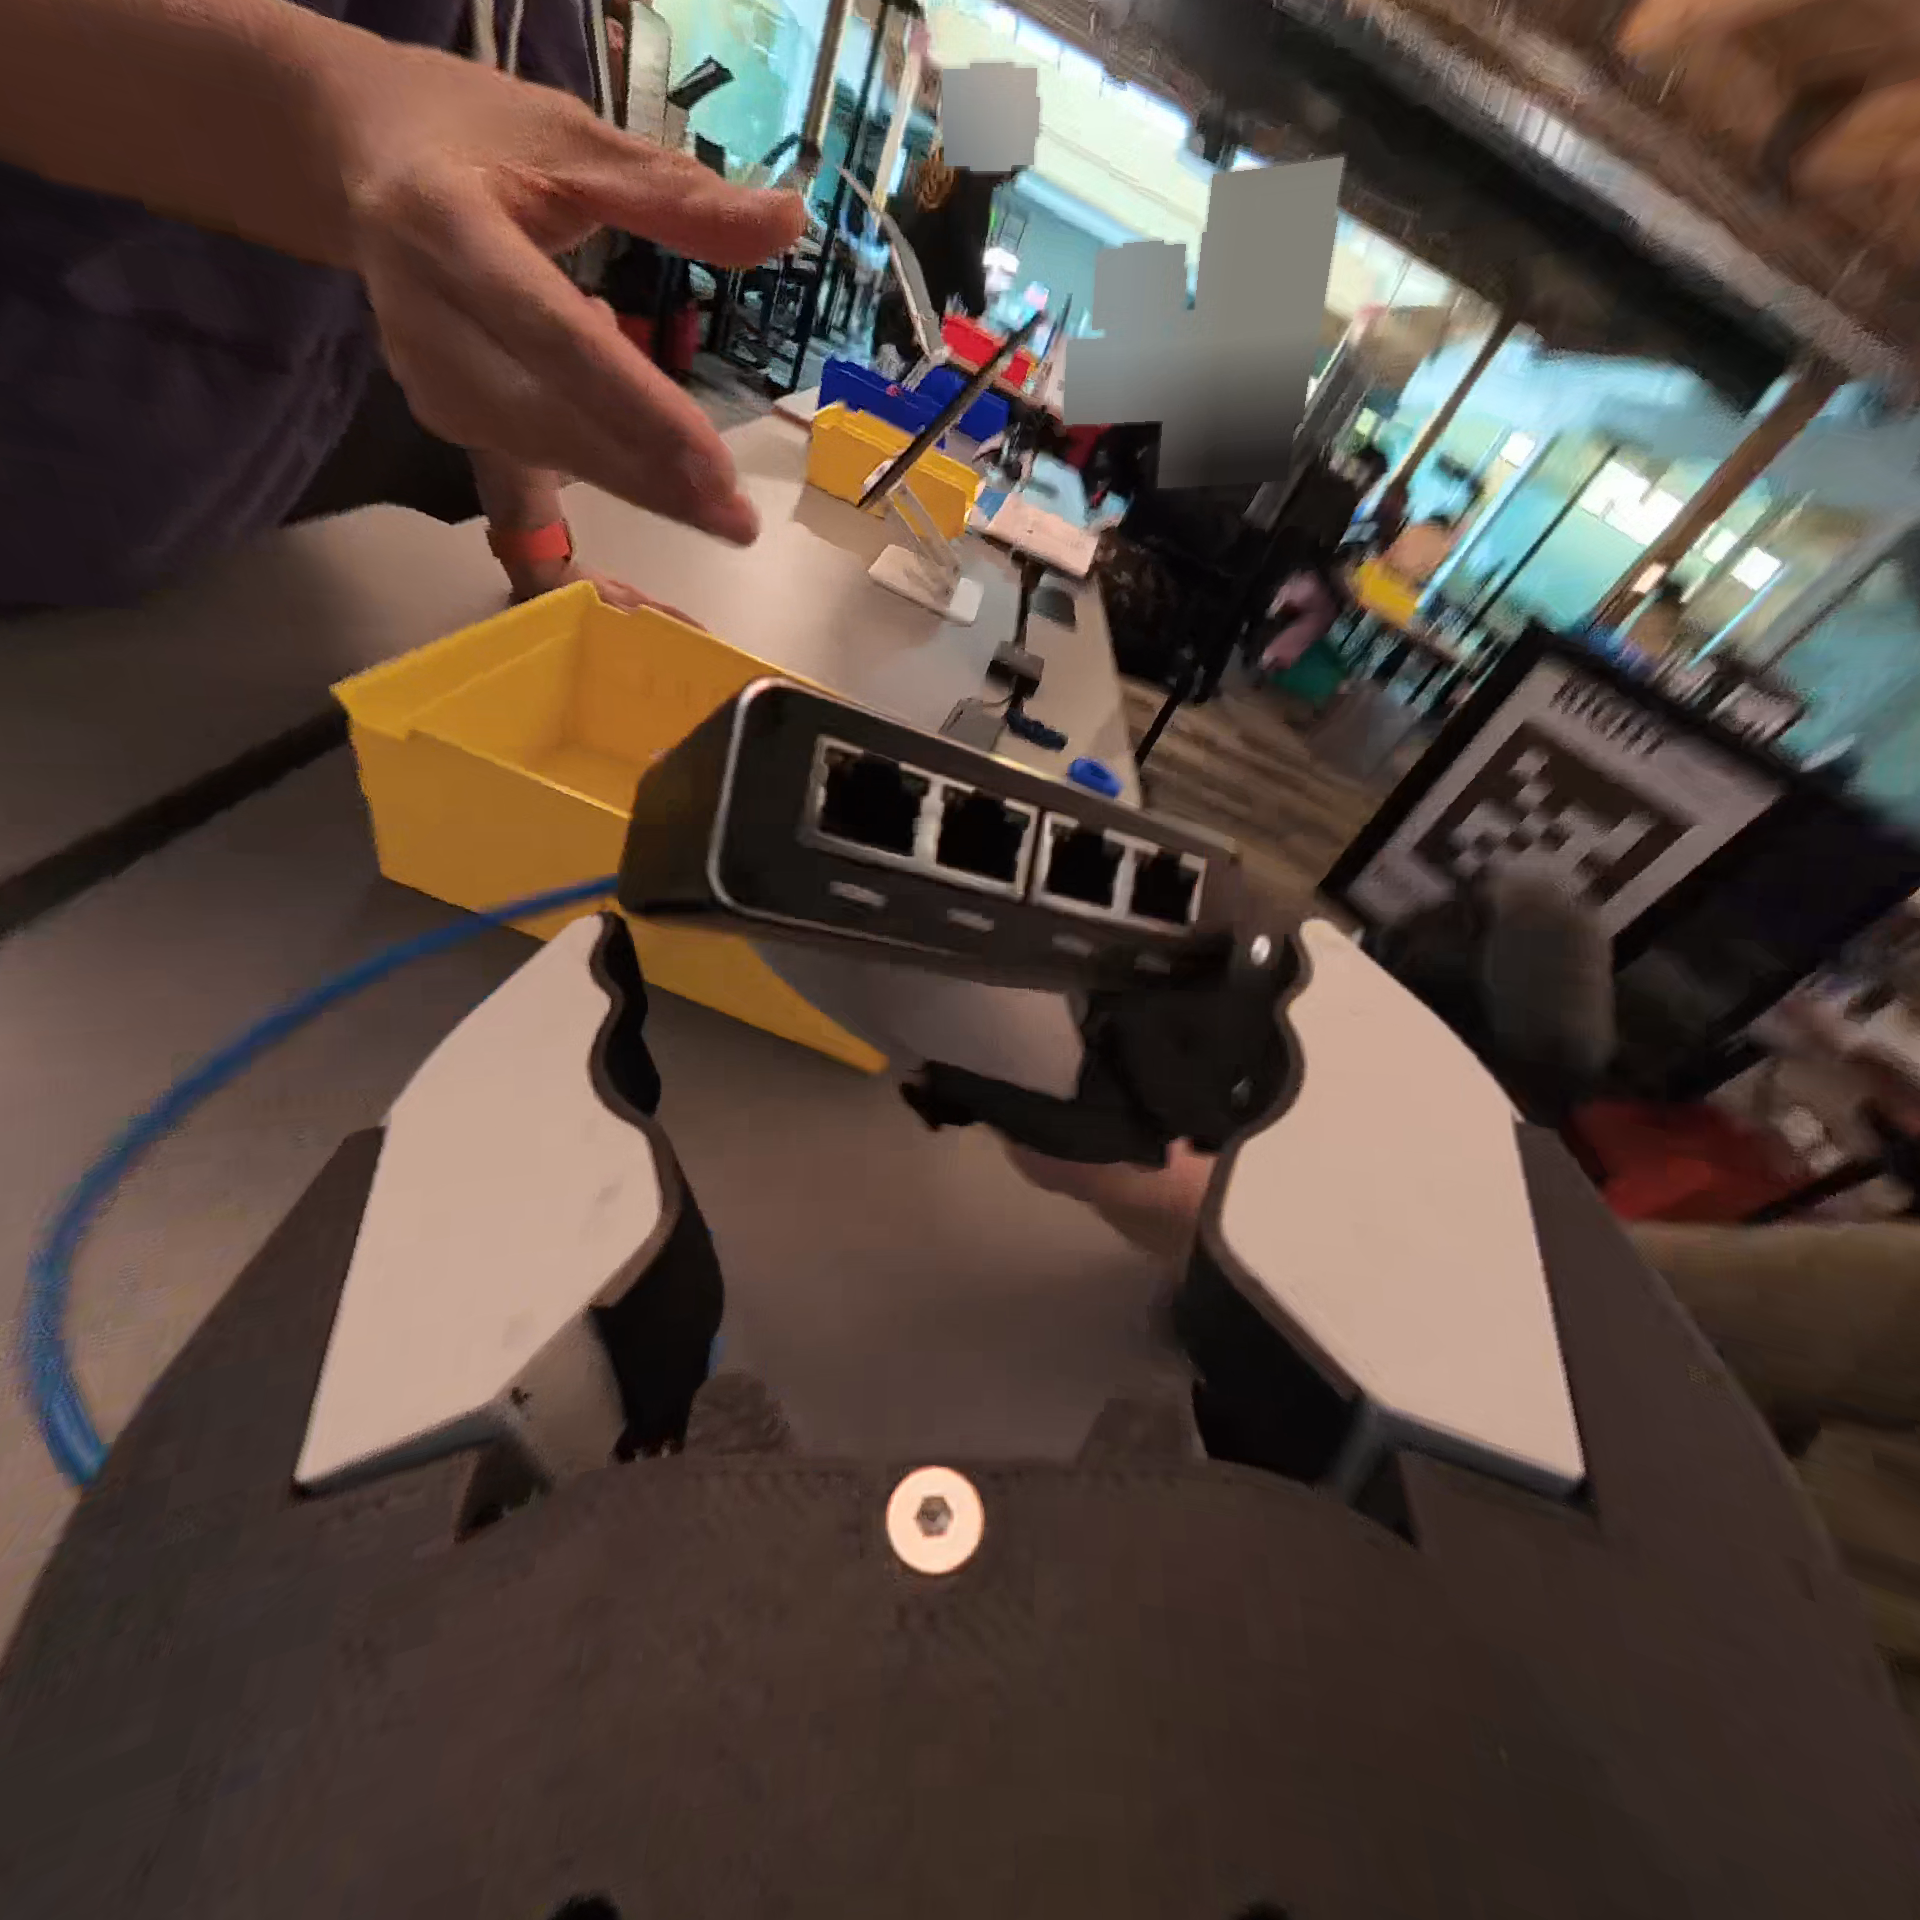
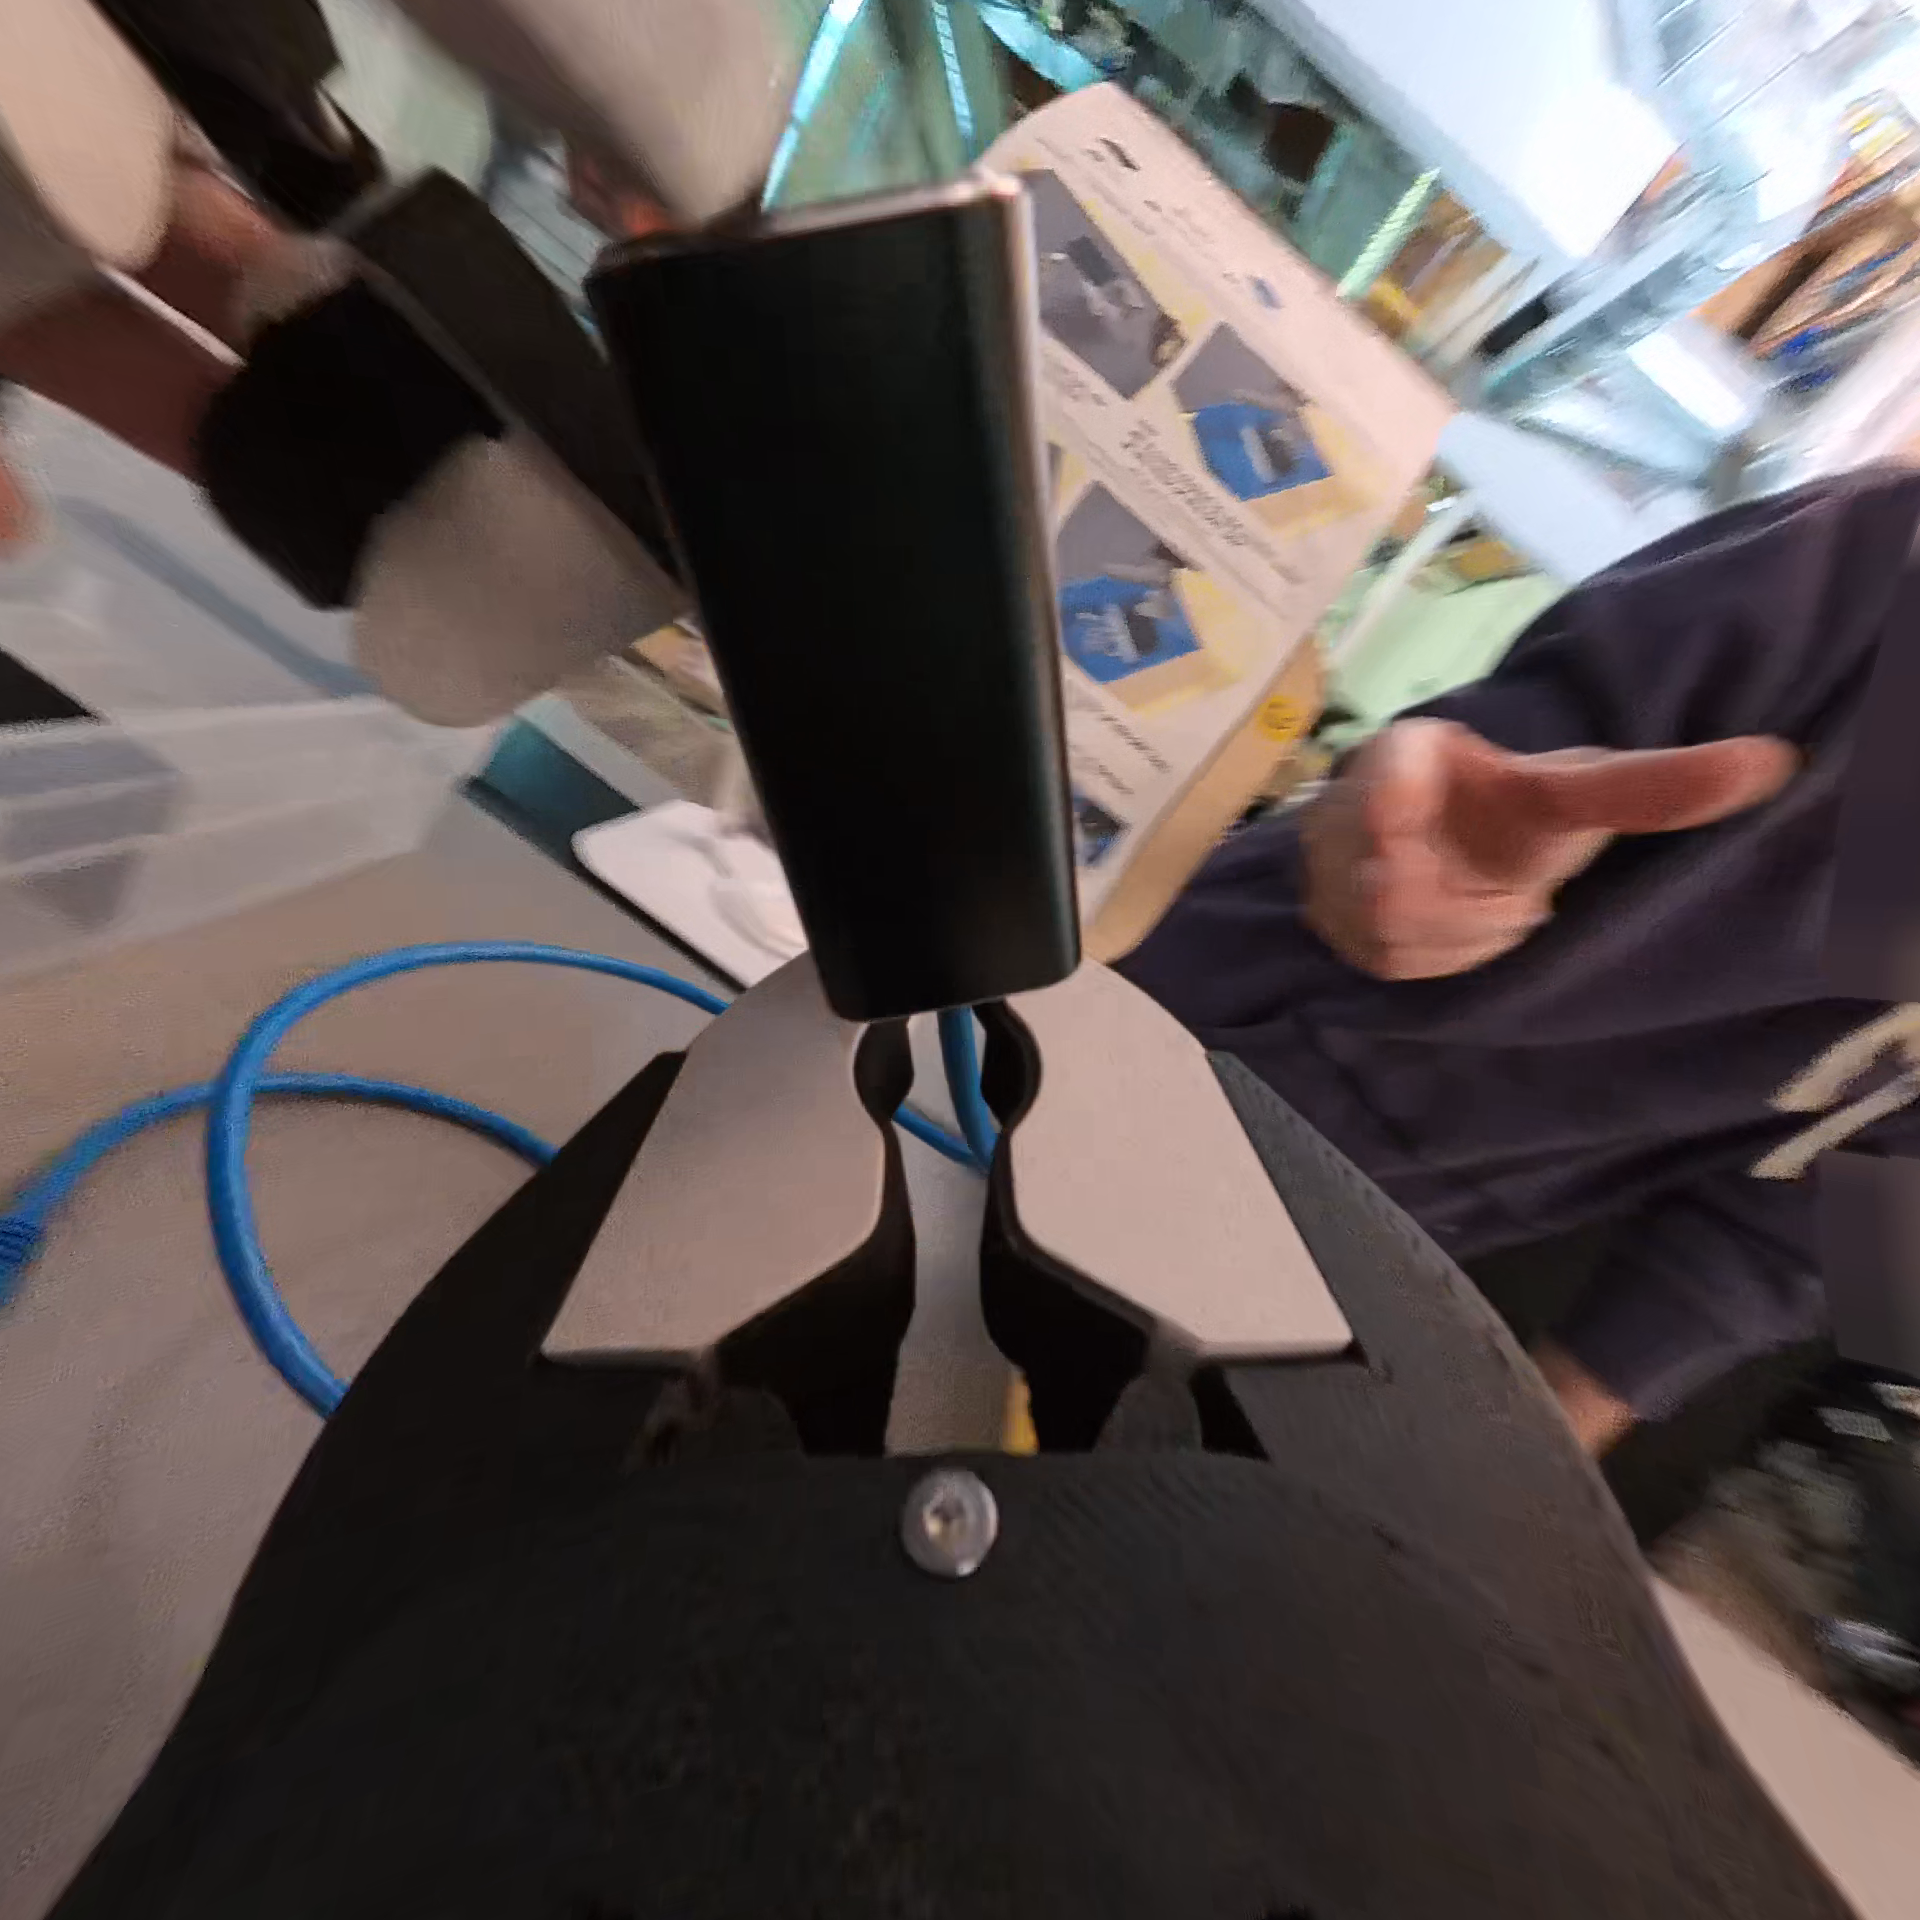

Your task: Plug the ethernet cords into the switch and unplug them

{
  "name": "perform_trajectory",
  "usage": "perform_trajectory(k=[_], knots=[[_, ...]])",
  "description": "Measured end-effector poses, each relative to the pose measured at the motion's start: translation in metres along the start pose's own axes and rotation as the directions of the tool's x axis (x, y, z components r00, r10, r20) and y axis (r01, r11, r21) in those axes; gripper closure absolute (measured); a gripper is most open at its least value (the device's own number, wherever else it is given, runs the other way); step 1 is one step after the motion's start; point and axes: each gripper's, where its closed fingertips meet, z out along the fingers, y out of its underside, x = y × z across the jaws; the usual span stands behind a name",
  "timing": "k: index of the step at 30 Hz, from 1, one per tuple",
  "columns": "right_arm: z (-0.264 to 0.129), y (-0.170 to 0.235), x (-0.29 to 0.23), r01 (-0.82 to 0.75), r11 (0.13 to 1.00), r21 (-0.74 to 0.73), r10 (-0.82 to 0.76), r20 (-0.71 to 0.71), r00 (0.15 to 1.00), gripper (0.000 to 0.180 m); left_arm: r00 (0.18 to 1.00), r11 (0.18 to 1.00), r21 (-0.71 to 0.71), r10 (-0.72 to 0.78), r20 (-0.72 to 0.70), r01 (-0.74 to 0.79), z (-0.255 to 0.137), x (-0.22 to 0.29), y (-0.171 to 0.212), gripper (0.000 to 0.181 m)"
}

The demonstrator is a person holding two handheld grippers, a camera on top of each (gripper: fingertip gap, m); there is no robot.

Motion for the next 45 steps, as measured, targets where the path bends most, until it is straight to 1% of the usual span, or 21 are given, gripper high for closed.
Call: perform_trajectory(k=[2, 3, 5, 6, 7, 8, 10, 13, 15, 18, 20, 25, 31, 45], knots=[[0.003, 0.001, 0.011, 0.163, 0.986, -0.022, -0.165, -0.107, 0.981, 0.171, 0.989, 0.988, 0.038, -0.145, -0.04, 0.146, 0.003, 0.0, -0.002, 0.071], [0.005, 0.002, 0.012, 0.215, 0.976, -0.033, -0.217, -0.134, 0.967, 0.171, 0.977, 0.977, 0.051, -0.203, -0.062, 0.206, 0.003, -0.002, -0.002, 0.072], [0.01, 0.009, 0.006, 0.278, 0.959, -0.055, -0.283, -0.157, 0.946, 0.171, 0.959, 0.959, 0.047, -0.277, -0.063, 0.28, 0.003, -0.01, 0.002, 0.081], [0.012, 0.013, 0.004, 0.311, 0.948, -0.072, -0.319, -0.169, 0.933, 0.171, 0.957, 0.957, 0.037, -0.288, -0.036, 0.289, 0.004, -0.017, 0.006, 0.088], [0.013, 0.014, 0.003, 0.345, 0.935, -0.078, -0.354, -0.185, 0.917, 0.171, 0.958, 0.958, 0.025, -0.285, -0.002, 0.285, 0.004, -0.025, 0.011, 0.101], [0.013, 0.013, 0.003, 0.368, 0.927, -0.071, -0.374, -0.199, 0.906, 0.171, 0.96, 0.96, 0.019, -0.281, 0.012, 0.281, 0.003, -0.031, 0.013, 0.112], [0.012, 0.015, 0.003, 0.378, 0.923, -0.071, -0.385, -0.211, 0.899, 0.171, 0.947, 0.947, 0.0, -0.321, -0.021, 0.321, 0.002, -0.033, 0.016, 0.115], [0.009, 0.013, 0.007, 0.394, 0.918, -0.05, -0.394, -0.242, 0.887, 0.169, 0.94, 0.941, -0.057, -0.337, -0.047, 0.335, 0.001, -0.033, 0.021, 0.124], [0.004, 0.009, 0.008, 0.405, 0.914, -0.003, -0.391, -0.268, 0.88, 0.168, 0.928, 0.931, -0.071, -0.363, -0.08, 0.358, -0.001, -0.03, 0.022, 0.132], [-0.004, 0.003, 0.003, 0.431, 0.897, 0.095, -0.397, -0.256, 0.882, 0.167, 0.914, 0.921, -0.104, -0.388, -0.122, 0.377, -0.007, -0.028, 0.021, 0.14], [-0.008, 0.0, 0.002, 0.451, 0.884, 0.121, -0.408, -0.267, 0.873, 0.167, 0.917, 0.924, -0.122, -0.378, -0.129, 0.363, -0.009, -0.026, 0.022, 0.142], [-0.015, -0.005, -0.009, 0.469, 0.858, 0.208, -0.421, -0.236, 0.876, 0.167, 0.92, 0.927, -0.148, -0.364, -0.143, 0.344, -0.014, -0.023, 0.022, 0.146], [-0.015, -0.005, -0.009, 0.47, 0.859, 0.203, -0.421, -0.24, 0.874, 0.167, 0.903, 0.916, -0.141, -0.397, -0.164, 0.377, -0.013, -0.025, 0.022, 0.146], [-0.014, -0.004, -0.01, 0.458, 0.866, 0.2, -0.414, -0.226, 0.882, 0.166, 0.895, 0.909, -0.133, -0.413, -0.169, 0.394, -0.013, -0.027, 0.021, 0.146]])
